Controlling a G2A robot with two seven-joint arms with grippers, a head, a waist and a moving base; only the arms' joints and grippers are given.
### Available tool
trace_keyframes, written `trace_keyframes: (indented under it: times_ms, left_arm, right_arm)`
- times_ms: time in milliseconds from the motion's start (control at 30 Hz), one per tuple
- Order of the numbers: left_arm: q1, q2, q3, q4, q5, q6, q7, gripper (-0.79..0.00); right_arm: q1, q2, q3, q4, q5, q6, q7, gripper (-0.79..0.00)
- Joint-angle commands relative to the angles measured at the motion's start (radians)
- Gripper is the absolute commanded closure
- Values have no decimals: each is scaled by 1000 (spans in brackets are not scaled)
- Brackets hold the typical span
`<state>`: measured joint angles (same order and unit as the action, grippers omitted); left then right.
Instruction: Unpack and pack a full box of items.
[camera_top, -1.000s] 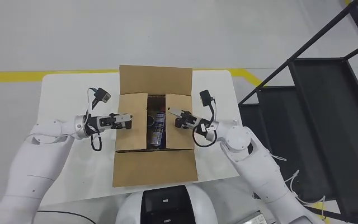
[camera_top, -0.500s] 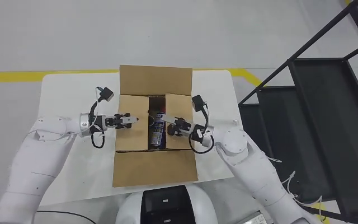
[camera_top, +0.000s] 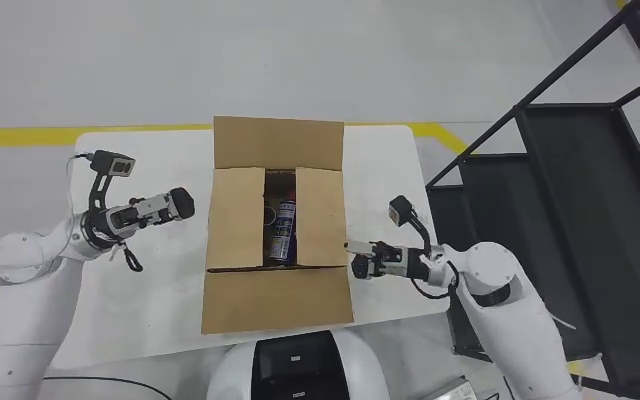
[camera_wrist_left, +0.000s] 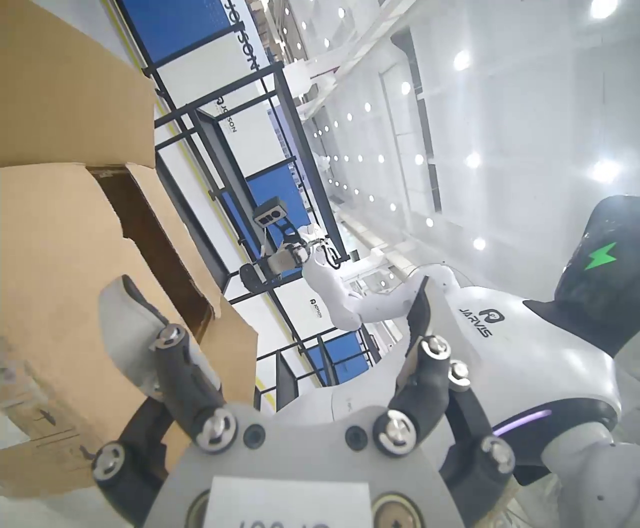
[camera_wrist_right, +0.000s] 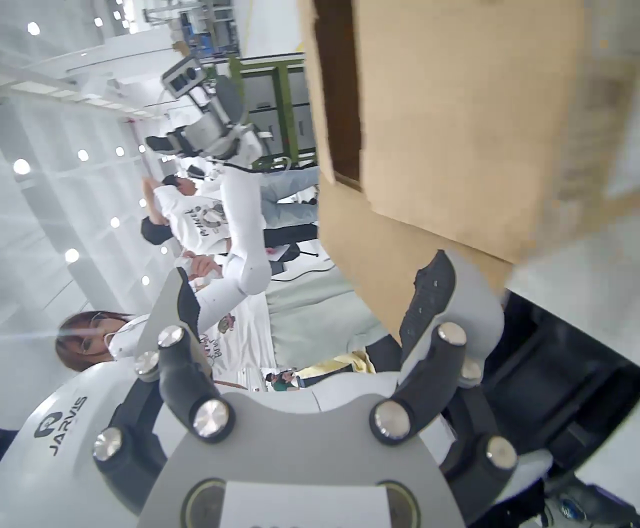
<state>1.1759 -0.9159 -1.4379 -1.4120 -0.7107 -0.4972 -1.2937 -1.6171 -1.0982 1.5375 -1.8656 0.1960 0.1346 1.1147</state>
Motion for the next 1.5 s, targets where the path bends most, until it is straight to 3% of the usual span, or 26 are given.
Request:
trace_keyframes:
  times_ms: [0, 300, 700, 900, 1200, 1467]
  left_arm:
    - [1, 0, -1, -1, 0, 0, 0, -785]
    - [1, 0, -1, -1, 0, 0, 0, -785]
    - [47, 2, -19, -106, 63, 41, 82, -785]
    - [62, 1, -10, -162, 70, 27, 53, -785]
    - [72, -2, 16, -206, 120, 37, 57, -785]
    - [51, -13, 119, -161, 304, 117, 139, -785]
  right_arm:
    - [-38, 5, 21, 6, -35, 10, -11, -785]
    - [-73, 10, -91, 77, -127, 17, -2, -785]
    - [-16, -20, -171, 116, 264, -93, -112, -785]
    - [31, -35, -180, 157, 444, -154, -185, -785]
    - [149, -51, -264, 248, 388, -160, -302, -785]
    - [221, -66, -303, 265, 397, -245, -347, -785]
